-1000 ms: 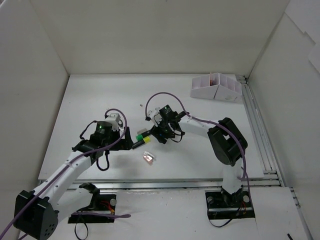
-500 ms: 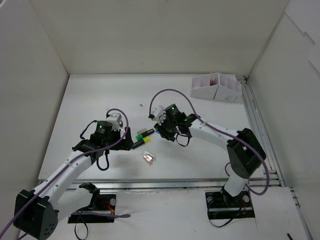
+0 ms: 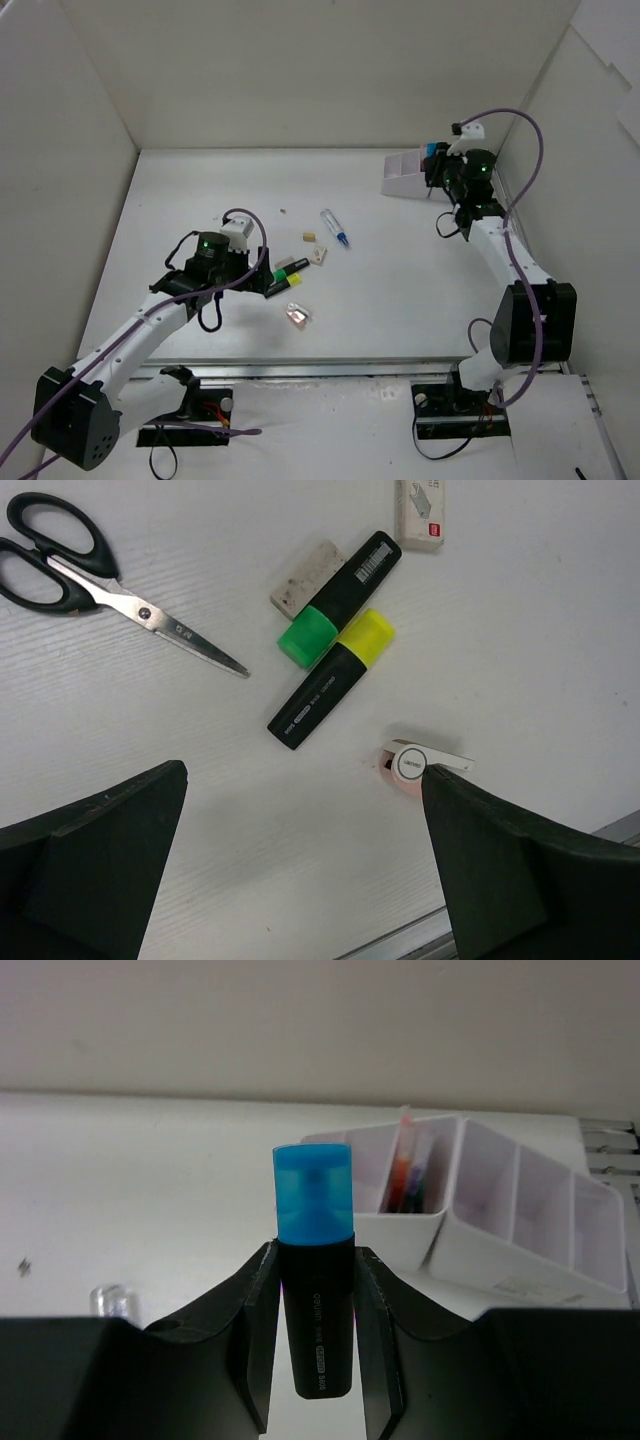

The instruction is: Sort the stationery into containers

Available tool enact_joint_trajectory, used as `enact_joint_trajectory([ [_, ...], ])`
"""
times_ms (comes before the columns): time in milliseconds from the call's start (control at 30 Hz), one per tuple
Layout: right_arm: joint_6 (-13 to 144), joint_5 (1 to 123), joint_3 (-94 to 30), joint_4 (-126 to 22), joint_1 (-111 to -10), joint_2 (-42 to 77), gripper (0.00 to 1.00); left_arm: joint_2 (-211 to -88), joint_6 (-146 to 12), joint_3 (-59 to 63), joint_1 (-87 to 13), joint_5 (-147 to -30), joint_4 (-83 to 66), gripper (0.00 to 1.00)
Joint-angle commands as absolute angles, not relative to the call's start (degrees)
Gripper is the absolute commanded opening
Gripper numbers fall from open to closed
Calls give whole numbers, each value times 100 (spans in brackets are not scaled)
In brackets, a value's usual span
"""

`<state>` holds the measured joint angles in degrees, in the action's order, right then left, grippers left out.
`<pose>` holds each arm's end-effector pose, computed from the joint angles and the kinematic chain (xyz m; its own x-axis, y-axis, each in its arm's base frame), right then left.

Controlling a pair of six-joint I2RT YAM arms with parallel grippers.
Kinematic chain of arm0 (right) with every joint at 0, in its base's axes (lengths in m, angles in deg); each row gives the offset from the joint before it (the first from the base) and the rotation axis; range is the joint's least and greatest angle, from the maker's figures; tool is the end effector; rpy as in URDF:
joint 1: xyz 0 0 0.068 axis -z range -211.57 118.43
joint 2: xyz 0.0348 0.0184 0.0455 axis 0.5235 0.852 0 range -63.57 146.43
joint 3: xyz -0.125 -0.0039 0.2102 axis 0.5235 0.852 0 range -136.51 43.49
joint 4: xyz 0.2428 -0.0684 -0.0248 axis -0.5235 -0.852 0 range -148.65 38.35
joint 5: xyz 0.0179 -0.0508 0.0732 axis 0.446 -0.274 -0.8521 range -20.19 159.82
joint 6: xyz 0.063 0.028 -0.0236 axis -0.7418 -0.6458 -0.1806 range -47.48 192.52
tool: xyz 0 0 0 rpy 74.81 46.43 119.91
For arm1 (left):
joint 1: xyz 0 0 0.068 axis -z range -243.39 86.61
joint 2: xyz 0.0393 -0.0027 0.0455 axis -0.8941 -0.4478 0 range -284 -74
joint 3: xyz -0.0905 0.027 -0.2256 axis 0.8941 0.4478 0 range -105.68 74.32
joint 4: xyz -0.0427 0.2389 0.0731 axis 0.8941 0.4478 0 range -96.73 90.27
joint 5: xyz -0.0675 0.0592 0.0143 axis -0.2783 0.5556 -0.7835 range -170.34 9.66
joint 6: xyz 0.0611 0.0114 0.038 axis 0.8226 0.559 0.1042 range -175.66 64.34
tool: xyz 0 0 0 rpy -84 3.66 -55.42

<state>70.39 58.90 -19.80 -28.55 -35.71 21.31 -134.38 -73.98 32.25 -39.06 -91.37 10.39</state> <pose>0.3726 0.0385 0.3195 0.0165 0.0378 -0.9991 -0.2605 0.9649 0.0322 0.2286 -0.1160 0.2228 -0.6733 -0.0341 -0.7386 0.3528 0.8631 -0.3614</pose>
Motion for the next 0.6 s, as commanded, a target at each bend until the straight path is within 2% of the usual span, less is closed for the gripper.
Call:
enact_joint_trajectory([
  [0,6645,4787,-2497,-1448,-2859,2720,0,-13385,-7121,2905,-3870,-9291,592,100],
  [100,6855,4170,-3059,-1315,-2437,3353,0,-13359,-7095,2879,-3870,-9256,522,100],
  [233,7058,4318,-3787,-1254,-2190,4004,0,-13385,-7165,2747,-3975,-9177,583,99],
  [367,7014,3941,-4421,-1087,-2067,4794,0,-13429,-7279,2607,-3975,-9116,592,100],
  [567,6997,3993,-4985,-885,-2084,5463,8,-13438,-7420,2580,-4081,-8940,671,99],
])
